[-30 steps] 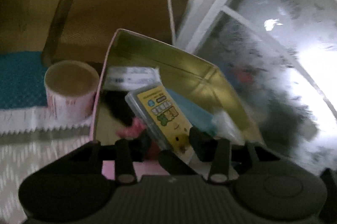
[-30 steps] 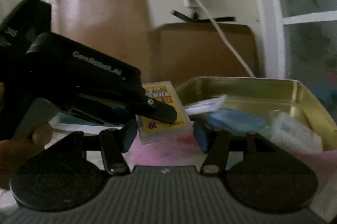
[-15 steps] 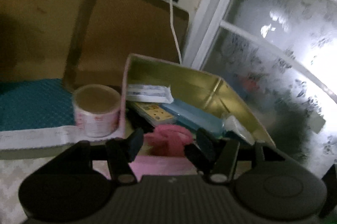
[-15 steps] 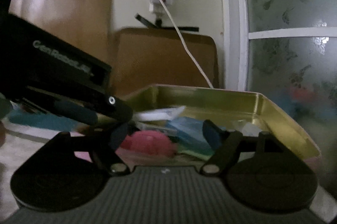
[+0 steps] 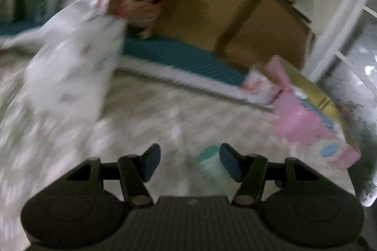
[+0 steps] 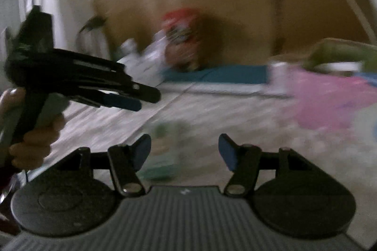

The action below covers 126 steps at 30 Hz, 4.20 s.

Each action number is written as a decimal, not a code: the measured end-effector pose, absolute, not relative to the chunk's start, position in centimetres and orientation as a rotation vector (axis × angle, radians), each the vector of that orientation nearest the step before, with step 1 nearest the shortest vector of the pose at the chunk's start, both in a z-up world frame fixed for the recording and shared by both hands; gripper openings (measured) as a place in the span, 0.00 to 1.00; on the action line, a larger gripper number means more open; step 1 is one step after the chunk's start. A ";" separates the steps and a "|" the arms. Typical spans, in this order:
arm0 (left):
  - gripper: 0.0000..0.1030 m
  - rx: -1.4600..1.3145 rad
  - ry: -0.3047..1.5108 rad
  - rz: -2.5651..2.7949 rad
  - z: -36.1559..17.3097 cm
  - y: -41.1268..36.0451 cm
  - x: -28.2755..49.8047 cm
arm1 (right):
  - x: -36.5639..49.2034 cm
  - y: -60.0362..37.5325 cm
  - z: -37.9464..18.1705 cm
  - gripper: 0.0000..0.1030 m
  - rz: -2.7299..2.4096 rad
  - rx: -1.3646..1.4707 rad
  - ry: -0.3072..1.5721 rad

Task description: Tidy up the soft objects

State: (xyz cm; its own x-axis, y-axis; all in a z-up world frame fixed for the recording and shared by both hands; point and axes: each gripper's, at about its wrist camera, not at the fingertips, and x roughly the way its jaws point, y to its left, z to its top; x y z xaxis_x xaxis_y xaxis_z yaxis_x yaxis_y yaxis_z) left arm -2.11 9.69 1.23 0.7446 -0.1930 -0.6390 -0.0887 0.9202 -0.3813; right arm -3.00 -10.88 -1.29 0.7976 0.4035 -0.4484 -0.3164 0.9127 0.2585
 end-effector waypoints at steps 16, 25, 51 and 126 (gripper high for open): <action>0.69 -0.520 0.756 -0.195 0.1 8.2 -2.1 | -0.3 -8.4 -2.3 0.43 0.355 0.212 0.663; 0.38 -0.543 0.765 -0.170 -0.4 7.5 -1.4 | 0.0 -8.2 -2.6 0.42 0.457 0.340 0.668; 0.32 -0.213 0.687 -0.560 7.3 -13.5 10.4 | -5.5 -21.8 1.3 0.42 -0.001 0.224 0.369; 1.00 0.155 0.628 -0.055 3.5 -10.0 -6.0 | -14.2 -19.6 1.8 0.60 -0.222 0.468 0.259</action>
